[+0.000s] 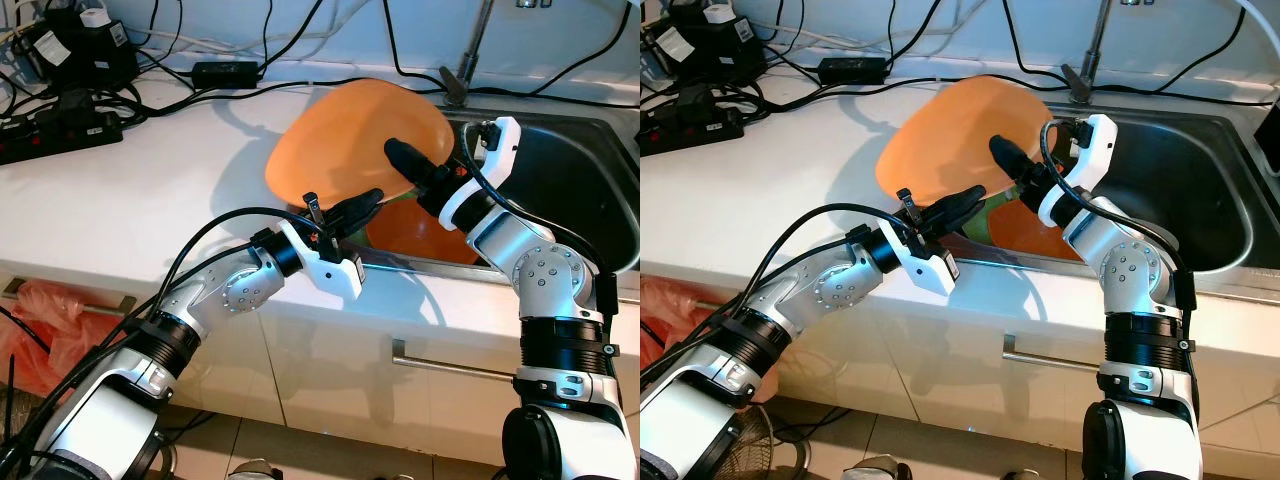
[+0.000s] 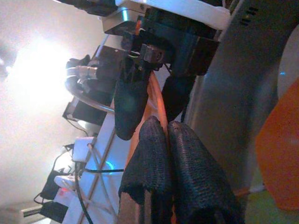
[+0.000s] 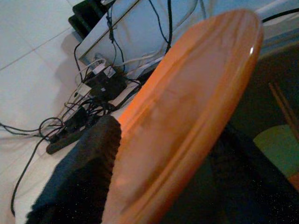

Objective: Kitchen organization

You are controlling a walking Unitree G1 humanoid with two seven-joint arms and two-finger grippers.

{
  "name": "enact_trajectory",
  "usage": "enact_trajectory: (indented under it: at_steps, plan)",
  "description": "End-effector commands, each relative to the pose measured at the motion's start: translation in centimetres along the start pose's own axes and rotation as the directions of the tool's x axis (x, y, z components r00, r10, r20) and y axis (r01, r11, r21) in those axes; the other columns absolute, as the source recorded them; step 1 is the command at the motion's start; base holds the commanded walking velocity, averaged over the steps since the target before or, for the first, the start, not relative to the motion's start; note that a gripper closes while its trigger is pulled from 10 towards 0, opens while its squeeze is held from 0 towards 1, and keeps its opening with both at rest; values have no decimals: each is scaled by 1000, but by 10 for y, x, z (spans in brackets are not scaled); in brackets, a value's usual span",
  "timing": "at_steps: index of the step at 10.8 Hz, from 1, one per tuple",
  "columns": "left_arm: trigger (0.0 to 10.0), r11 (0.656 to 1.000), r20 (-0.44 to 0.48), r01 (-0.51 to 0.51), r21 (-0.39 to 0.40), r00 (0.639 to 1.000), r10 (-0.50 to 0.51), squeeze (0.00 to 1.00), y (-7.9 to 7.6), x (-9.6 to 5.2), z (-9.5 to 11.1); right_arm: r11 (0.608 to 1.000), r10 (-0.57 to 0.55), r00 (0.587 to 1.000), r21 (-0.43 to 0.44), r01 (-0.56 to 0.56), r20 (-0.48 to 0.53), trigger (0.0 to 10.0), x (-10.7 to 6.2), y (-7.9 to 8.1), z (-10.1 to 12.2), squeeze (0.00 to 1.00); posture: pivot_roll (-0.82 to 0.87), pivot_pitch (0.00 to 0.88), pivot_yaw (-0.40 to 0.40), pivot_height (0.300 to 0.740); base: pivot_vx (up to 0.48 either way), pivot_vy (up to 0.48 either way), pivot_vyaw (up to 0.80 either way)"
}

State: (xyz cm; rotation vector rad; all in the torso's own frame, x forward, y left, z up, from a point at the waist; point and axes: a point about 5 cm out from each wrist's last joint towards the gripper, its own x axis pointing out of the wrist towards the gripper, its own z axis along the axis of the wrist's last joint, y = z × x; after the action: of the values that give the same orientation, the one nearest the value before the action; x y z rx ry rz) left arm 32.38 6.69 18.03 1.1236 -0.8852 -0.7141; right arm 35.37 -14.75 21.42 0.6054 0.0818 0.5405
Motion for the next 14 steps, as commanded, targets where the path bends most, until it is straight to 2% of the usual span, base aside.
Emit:
enact_trajectory:
  at_steps: [1,4,6,8,10,14]
  plan:
    - [0,997,86,-72,17,994,70,0,14,6,9,997,-74,997,-16,74,-2,0,0,-9,0,0,133,41,46,740,0,0,0]
    - [0,997,94,-75,28,993,72,0,16,6,8,996,-90,996,0,90,-8,0,1,-11,-2,0,132,44,54,740,0,0,0]
    - [0,997,99,-74,30,993,71,0,16,6,9,995,-95,993,7,95,-64,0,1,-13,-9,0,130,46,56,740,0,0,0]
    - [0,994,112,-101,50,989,95,0,19,7,10,988,-129,982,67,139,-141,0,2,-18,-16,0,130,46,55,740,0,0,0]
    - [0,992,117,-112,55,988,105,0,21,7,11,982,-145,975,101,163,-169,0,3,-22,-19,0,132,50,50,740,0,0,0]
    - [0,991,122,-117,63,986,109,0,21,5,11,976,-164,968,109,187,-192,0,3,-24,-21,0,133,54,49,740,0,0,0]
